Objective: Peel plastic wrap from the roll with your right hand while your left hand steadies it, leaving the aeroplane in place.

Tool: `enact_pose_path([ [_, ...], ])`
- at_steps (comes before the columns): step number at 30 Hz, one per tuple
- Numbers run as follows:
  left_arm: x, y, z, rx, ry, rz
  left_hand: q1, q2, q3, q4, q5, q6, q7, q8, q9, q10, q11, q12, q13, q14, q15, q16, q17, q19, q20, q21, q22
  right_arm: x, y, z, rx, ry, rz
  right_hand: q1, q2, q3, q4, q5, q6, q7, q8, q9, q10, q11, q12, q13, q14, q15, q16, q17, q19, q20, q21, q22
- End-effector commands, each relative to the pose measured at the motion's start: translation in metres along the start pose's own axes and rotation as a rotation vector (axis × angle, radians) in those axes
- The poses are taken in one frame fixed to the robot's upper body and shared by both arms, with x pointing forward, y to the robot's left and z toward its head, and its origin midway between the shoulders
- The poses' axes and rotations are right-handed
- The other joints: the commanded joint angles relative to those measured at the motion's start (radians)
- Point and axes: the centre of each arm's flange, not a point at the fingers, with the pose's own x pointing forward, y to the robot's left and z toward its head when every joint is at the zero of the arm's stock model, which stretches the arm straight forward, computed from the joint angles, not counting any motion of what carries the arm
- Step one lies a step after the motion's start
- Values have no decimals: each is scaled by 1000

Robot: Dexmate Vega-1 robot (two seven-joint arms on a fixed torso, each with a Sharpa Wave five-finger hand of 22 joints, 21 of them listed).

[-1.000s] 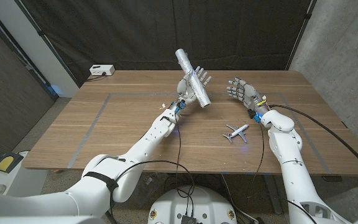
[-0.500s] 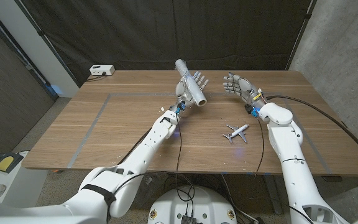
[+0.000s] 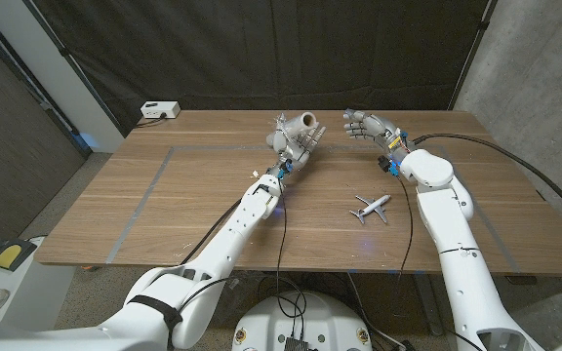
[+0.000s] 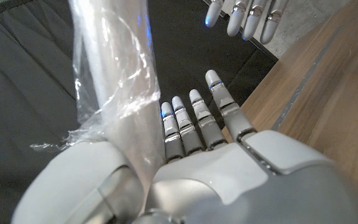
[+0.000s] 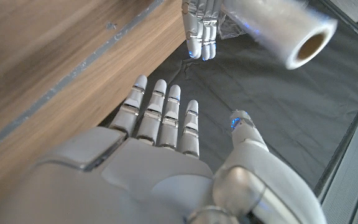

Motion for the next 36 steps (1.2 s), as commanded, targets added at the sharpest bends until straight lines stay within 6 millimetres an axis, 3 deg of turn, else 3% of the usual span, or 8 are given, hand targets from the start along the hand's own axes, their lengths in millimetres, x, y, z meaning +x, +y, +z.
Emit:
enact_pose_path([
  [1, 2, 4, 3, 50, -2, 42, 37, 111, 41, 4, 27, -3, 9, 9, 6, -13, 2, -3, 7, -12, -85, 2, 8, -18, 15, -10, 8, -7, 20, 49, -300, -59, -57, 53, -9, 10, -9, -2, 15, -10, 7, 6, 2, -29, -3, 1, 6, -23, -5, 3, 19, 0, 7, 0],
  [3, 2, 5, 4, 53, -5, 47, 37, 221, 74, 24, 42, 10, 4, 16, 5, -14, 4, -5, 11, -19, -75, 8, 12, -26, 31, -14, 12, -7, 22, 53, -323, -69, -55, 80, -15, 13, -9, -5, 24, -14, 9, 7, 10, -49, -1, 1, 11, -30, -5, 4, 25, -4, 9, 0],
  [5, 2, 6, 6, 74, -10, 52, 26, 290, 90, 36, 49, 80, -1, 49, 12, -4, 9, -6, 14, -20, -71, 13, 12, -22, 37, -14, 13, -6, 22, 55, -321, -69, -44, 92, -18, 13, -7, -7, 25, -16, 9, 7, 11, -56, -1, 2, 13, -37, -5, 4, 25, -6, 8, 0],
  [7, 3, 6, 8, 84, -15, 50, 21, 317, 99, 38, 51, 126, -1, 70, 15, 15, 5, -3, 16, -12, -75, 19, 12, -20, 37, -15, 13, -4, 21, 54, -312, -69, -37, 94, -21, 10, -4, -9, 25, -16, 8, 7, 10, -52, -2, 2, 10, -35, -6, 5, 17, -6, 5, 0],
  [10, 2, 8, 14, 140, -22, 70, 20, 329, 114, 37, 52, 190, -1, 96, 16, 38, 4, 1, 18, 4, -77, 25, 10, -13, 32, -13, 13, -2, 21, 53, -308, -73, -27, 93, -21, 5, 5, -11, 21, -17, 5, 7, 5, -41, -5, 2, 0, -30, -9, 8, 11, -6, 3, 0],
  [14, 0, 11, 22, 218, -32, 104, 29, 327, 140, 29, 51, 258, 45, 124, 15, 83, 4, 10, 20, 41, -89, 36, 7, 9, 25, -6, 12, 0, 23, 63, -373, -74, -33, 93, -21, -1, 13, -13, 12, -17, 0, 8, -6, -35, -10, 2, -16, -20, -13, 11, -9, -8, -5, 1],
  [20, -1, 14, 32, 316, -46, 131, 48, 324, 166, 15, 46, 316, 74, 157, 22, 130, 7, 18, 20, 84, -90, 46, 4, 36, 17, 3, 12, 2, 27, 74, -447, -72, -50, 101, -26, -13, 18, -15, -7, -19, -9, 8, -33, -41, -22, 3, -53, -20, -21, 13, -41, -16, -18, 2],
  [36, -1, -2, 75, 830, -93, 60, 82, 317, 207, 3, 21, 376, 100, 208, 44, 225, 33, 38, 28, 217, -103, 73, 4, 115, -6, 36, 15, 17, 38, 86, -506, -45, -15, 66, -50, -50, 42, -23, -16, -18, -12, 9, -44, -42, -25, 4, -80, -16, -20, 17, -64, -27, -28, 3],
])
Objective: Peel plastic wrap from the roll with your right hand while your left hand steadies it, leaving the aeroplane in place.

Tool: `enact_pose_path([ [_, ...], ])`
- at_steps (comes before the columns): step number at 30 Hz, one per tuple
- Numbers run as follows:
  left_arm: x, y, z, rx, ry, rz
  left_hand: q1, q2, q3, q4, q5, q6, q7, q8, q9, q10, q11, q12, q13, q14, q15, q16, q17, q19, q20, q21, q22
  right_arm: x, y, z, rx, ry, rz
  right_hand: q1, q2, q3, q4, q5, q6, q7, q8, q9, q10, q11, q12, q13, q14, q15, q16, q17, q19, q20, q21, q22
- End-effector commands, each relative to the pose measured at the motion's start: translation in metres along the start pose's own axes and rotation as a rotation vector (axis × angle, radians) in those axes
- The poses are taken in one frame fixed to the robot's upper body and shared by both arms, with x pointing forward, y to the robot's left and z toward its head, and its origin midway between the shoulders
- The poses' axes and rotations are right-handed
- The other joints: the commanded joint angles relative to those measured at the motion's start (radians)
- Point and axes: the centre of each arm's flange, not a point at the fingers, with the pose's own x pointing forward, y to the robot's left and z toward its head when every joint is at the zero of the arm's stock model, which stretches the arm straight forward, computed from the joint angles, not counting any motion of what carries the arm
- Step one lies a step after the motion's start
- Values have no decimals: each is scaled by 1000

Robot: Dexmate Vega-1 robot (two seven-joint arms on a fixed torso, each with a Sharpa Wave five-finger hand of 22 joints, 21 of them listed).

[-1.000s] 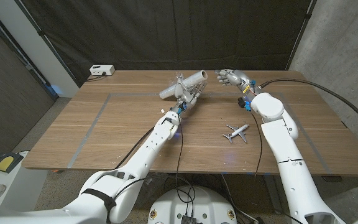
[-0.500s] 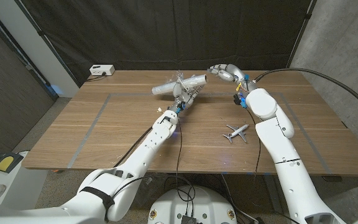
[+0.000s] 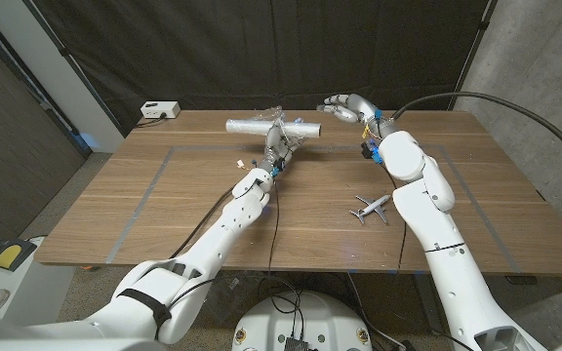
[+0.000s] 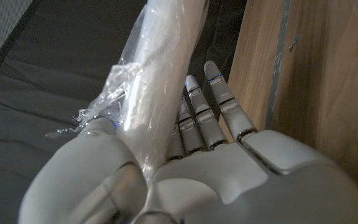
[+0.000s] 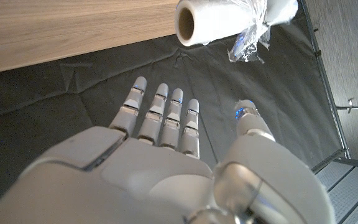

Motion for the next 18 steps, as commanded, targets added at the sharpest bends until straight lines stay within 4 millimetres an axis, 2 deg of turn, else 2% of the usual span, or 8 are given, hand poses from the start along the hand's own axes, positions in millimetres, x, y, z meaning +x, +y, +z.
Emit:
enact_pose_path([
  [1, 1, 3, 30, 304, -55, -82, 48, 129, 55, 41, -9, 13, 5, 9, 5, 13, 5, 5, 5, 16, -81, 5, 4, 16, 0, 9, 4, 13, 3, 12, -64, 19, 30, -33, -25, -25, 16, -3, -14, 6, -8, 4, -11, -1, -4, 5, -22, 3, 1, 8, -12, -6, -6, 3],
  [8, -1, 3, 33, 319, -34, -114, 55, 128, 63, 39, -17, 22, 14, 21, 13, 33, 12, 11, 8, 34, -74, 6, 4, 21, 1, 12, 4, 24, 5, 12, -73, 36, 54, -54, -36, -43, 25, -1, -23, 10, -10, 4, -14, 1, -3, 6, -28, 3, 3, 9, -17, -6, -8, 4],
  [11, -3, 2, 34, 329, -26, -128, 58, 127, 66, 38, -22, 33, 15, 31, 18, 49, 10, 16, 10, 43, -74, 5, 4, 22, 1, 13, 4, 30, 7, 13, -88, 48, 70, -66, -40, -51, 31, -1, -23, 12, -9, 5, -12, 10, -2, 7, -27, 8, 5, 10, -16, -2, -8, 5],
  [15, -5, 0, 35, 351, -11, -167, 61, 127, 69, 37, -27, 39, 13, 39, 24, 60, 11, 20, 11, 56, -73, 6, 4, 26, 1, 15, 4, 39, 10, 11, -87, 63, 97, -92, -48, -68, 44, 2, -4, 16, -1, 5, 3, 22, 5, 8, -24, 13, 9, 11, -15, 0, -8, 5],
  [18, -6, -2, 37, 374, 4, -205, 63, 126, 71, 36, -31, 44, 18, 46, 28, 74, 13, 25, 13, 68, -71, 7, 4, 29, 2, 17, 4, 45, 13, 11, -98, 76, 111, -106, -49, -76, 51, 4, 11, 24, 4, 5, 20, 21, 13, 8, -16, 10, 13, 12, -14, 0, -8, 6],
])
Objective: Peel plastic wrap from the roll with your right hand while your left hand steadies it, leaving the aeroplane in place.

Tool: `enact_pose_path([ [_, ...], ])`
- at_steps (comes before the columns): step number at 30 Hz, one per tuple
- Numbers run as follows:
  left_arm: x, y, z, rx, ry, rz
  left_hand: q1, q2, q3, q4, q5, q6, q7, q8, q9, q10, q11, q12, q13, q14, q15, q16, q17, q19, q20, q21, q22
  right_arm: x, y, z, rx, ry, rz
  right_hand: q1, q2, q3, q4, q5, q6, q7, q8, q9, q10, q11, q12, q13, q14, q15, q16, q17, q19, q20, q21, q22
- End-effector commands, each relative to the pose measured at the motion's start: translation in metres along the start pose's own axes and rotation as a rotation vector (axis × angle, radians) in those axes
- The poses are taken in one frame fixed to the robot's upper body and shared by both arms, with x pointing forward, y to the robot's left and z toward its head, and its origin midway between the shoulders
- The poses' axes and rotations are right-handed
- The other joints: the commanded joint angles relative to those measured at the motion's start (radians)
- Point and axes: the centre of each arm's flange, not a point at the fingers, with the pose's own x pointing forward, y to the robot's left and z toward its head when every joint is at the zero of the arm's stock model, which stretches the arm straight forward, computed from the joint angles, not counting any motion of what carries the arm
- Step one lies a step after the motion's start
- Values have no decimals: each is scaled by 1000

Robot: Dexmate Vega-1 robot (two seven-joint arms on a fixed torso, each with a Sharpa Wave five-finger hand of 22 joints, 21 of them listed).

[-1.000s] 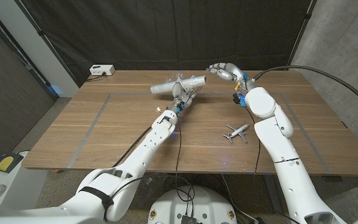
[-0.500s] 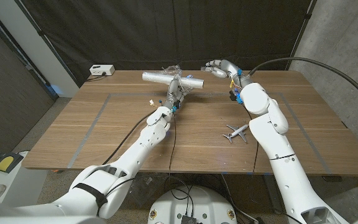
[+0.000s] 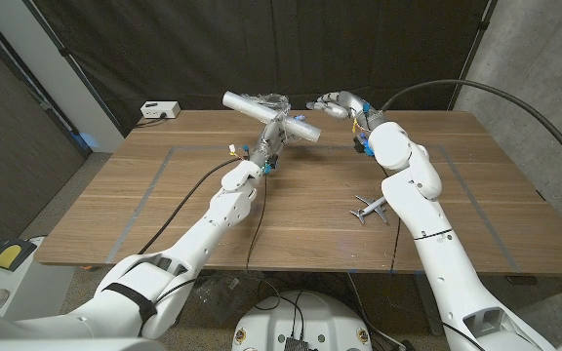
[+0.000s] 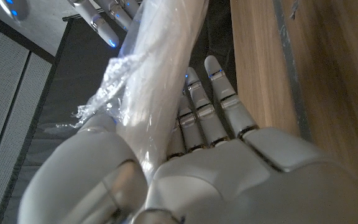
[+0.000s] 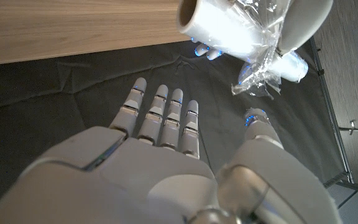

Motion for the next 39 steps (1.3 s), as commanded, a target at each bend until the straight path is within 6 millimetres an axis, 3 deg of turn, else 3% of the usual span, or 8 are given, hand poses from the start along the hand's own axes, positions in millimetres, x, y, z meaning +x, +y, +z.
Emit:
enact_pose_path([
  [1, -6, -3, 8, 93, 33, -120, 65, 126, 62, 47, -10, 18, 6, 14, 10, 27, 5, 11, 5, 25, -54, 8, 1, 15, -3, 10, 4, 23, 7, 2, -28, 40, 63, -18, -2, -12, 5, 4, 21, 5, 11, 5, 24, 1, 12, 3, 15, 4, 10, 2, -1, 2, -2, 3],
  [24, -9, -11, 9, 170, 111, -235, 82, 124, 79, 40, -29, 33, 18, 49, 37, 48, 12, 18, 16, 55, -51, -2, 1, 21, -1, 16, 5, 40, 14, 13, 73, -41, 188, -45, 5, -28, 20, 14, 124, 3, 39, 5, 31, 3, 16, 4, -6, 17, 2, -2, -24, 4, -12, 4],
  [34, -10, -12, 3, 183, 150, -257, 87, 123, 85, 39, -35, 25, 20, 55, 46, 41, 13, 14, 19, 42, -50, -14, 2, 11, 4, 14, 5, 46, 19, 2, 327, -159, 225, -24, 25, -16, 11, 17, 162, 1, 47, 6, 50, 0, 23, 4, 7, 11, 5, -7, -23, -9, -12, 5],
  [39, -9, -14, 2, 186, 157, -264, 89, 123, 88, 39, -38, 18, 22, 56, 47, 27, 12, 8, 21, 28, -52, -24, 2, 4, 6, 13, 6, 45, 19, -1, 443, -193, 202, 32, 55, 7, -17, 17, 202, -5, 52, 7, 90, -7, 37, 3, 29, -4, 11, -11, -26, -21, -13, 6],
])
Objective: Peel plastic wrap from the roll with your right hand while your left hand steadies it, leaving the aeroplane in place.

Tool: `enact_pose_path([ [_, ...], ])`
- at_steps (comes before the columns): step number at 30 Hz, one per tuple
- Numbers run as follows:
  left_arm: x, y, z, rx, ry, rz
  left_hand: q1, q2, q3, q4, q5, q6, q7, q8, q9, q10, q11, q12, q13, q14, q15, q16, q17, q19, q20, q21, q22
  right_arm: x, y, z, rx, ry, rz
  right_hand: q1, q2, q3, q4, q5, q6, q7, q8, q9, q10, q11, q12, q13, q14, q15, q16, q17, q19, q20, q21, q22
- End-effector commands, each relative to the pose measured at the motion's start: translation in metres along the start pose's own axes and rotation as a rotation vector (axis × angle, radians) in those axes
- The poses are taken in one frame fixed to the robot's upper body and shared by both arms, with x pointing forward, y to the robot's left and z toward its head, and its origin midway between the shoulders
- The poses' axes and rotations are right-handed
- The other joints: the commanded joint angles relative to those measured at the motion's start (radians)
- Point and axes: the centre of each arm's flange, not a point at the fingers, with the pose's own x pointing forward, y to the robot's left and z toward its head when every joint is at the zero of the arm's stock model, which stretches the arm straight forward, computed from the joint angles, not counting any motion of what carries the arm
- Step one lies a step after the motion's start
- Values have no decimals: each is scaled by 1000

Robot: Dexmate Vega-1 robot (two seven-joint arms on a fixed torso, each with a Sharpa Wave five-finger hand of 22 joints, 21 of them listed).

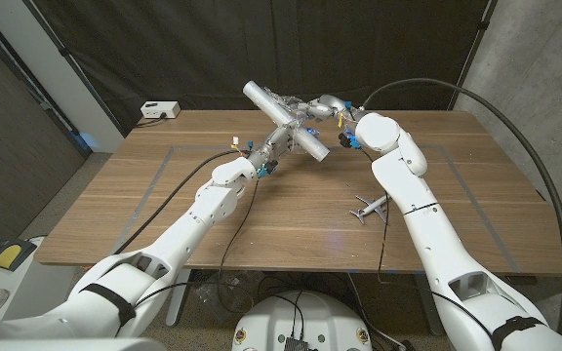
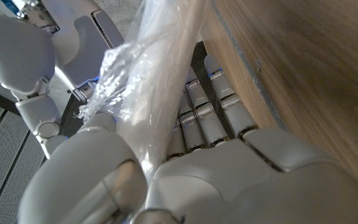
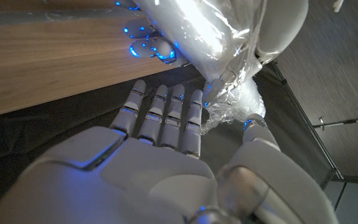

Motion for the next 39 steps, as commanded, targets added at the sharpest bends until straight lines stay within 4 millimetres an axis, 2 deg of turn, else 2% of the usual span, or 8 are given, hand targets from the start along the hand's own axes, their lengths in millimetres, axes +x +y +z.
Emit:
enact_pose_path([
  [1, 1, -3, -3, 10, 29, -27, 89, 123, 68, 60, -3, -4, 3, 7, 2, -10, 1, -3, 3, -11, -37, -9, 3, -7, -1, 5, 6, 2, 0, -5, 234, -131, -9, 55, 25, 21, -29, 7, 47, -4, 11, 3, 54, 1, 20, 3, 45, -20, 14, -1, 16, -11, 4, 7],
  [5, 4, -5, -3, 12, 30, -34, 90, 123, 69, 61, -5, -5, 5, 8, 3, -10, 2, -3, 4, -11, -36, -10, 3, -8, 0, 5, 6, 3, 1, -4, 234, -135, -7, 104, 31, 27, -53, 2, 86, -2, 16, 5, 110, -6, 39, 4, 99, -36, 27, 0, 47, -12, 17, 8],
  [11, 6, -7, -4, 6, 32, -39, 91, 122, 71, 61, -6, -4, 5, 10, 2, -6, 3, -3, 5, -9, -34, -11, 4, -8, 2, 6, 6, 5, 4, -1, 210, -114, -35, 220, 49, 35, -73, -2, 182, -34, 44, 10, 232, -28, 89, 23, 216, -96, 73, 26, 84, -32, 41, 12],
  [15, 7, -8, -4, -3, 27, -49, 92, 123, 73, 61, -8, -5, 5, 11, 2, -11, 1, -5, 6, -12, -33, -15, 4, -8, 3, 6, 6, 7, 7, -1, 202, -103, -53, 302, 67, 25, -67, -2, 287, -55, 97, 22, 368, -70, 157, 53, 321, -149, 145, 81, 113, -54, 66, 18],
  [20, 8, -10, -5, -39, 13, -68, 94, 120, 76, 62, -12, -22, -5, 2, -8, -22, -5, -13, 5, -27, -37, -24, 5, -5, 0, 9, 6, 9, 10, -1, 213, -94, -82, 367, 139, 34, -50, -4, 431, -62, 181, 38, 530, -105, 244, 94, 467, -219, 250, 162, 150, -102, 106, 32],
  [25, 13, -12, -13, -206, -57, -152, 118, -14, 50, -6, -31, -159, -35, -58, -50, -110, -17, -58, -9, -101, -39, -61, -4, -11, -1, 3, 1, 9, 11, -1, 214, -67, -116, 404, 153, 49, -48, -3, 468, -68, 212, 48, 573, -117, 269, 112, 515, -237, 294, 202, 176, -128, 131, 40],
  [32, 18, -13, -20, -341, -152, -226, 76, -201, -70, -44, -10, -451, -118, -191, -114, -327, -40, -136, -25, -340, -47, -63, 0, -125, 31, -60, 0, 10, 11, -1, 219, -51, -130, 415, 152, 55, -43, -4, 466, -62, 221, 56, 580, -114, 275, 121, 515, -235, 299, 214, 188, -133, 144, 45],
  [39, 20, -17, -27, -438, -212, -221, 30, -254, -195, -71, 17, -575, -143, -267, -146, -440, -23, -142, -41, -462, -18, -63, -5, -195, 54, -107, -4, 12, 10, -1, 215, -40, -129, 423, 148, 58, -41, -5, 466, -57, 229, 62, 585, -109, 281, 129, 524, -236, 304, 221, 199, -136, 156, 49],
])
